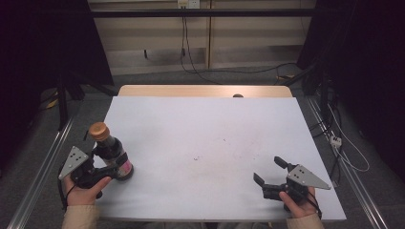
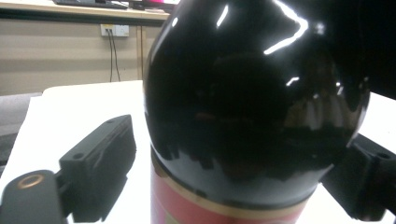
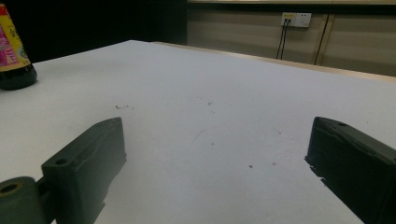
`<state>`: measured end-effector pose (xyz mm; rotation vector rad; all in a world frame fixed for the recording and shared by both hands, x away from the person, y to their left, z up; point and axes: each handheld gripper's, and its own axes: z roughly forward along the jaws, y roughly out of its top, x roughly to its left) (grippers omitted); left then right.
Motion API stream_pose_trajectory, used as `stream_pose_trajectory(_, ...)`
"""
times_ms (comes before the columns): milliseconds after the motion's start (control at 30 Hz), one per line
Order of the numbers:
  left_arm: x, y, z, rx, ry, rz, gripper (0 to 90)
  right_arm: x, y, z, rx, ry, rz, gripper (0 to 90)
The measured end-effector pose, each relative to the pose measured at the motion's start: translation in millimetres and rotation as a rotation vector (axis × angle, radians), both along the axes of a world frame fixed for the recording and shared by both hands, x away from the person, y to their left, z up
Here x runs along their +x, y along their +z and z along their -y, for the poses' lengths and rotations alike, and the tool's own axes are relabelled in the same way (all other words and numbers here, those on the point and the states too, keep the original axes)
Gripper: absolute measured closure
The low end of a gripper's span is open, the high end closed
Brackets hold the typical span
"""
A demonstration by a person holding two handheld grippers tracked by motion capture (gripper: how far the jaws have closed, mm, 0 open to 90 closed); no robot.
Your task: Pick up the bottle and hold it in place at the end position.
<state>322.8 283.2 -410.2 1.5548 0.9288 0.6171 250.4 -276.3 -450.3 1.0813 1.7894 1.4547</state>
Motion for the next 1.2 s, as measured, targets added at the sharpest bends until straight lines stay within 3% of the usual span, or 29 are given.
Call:
stream_pose_trajectory(633, 3.0, 0.4, 6.6, 0.047, -0.013, 0.028, 27.7, 0.2, 0.1, 0.1, 0.0, -0.001, 0.001, 4.0)
stream_pose_trajectory(800, 2.8, 1.2, 7.3, 0.061, -0.016, 0.028, 28.9, 0.2, 0.3, -0.1, -0.002, 0.001, 0.002, 4.0)
stream_pose_trajectory(867, 2.5, 2.9, 7.3, 0.088, -0.019, 0.032, 29.4, 0.4, 0.2, -0.1, -0.001, 0.002, 0.001, 4.1)
stream_pose_trajectory(1200, 2.1, 5.9, 9.1, 0.102, -0.006, 0.026, 30.0, 0.5, 0.5, -0.6, 0.0, 0.004, 0.004, 4.0)
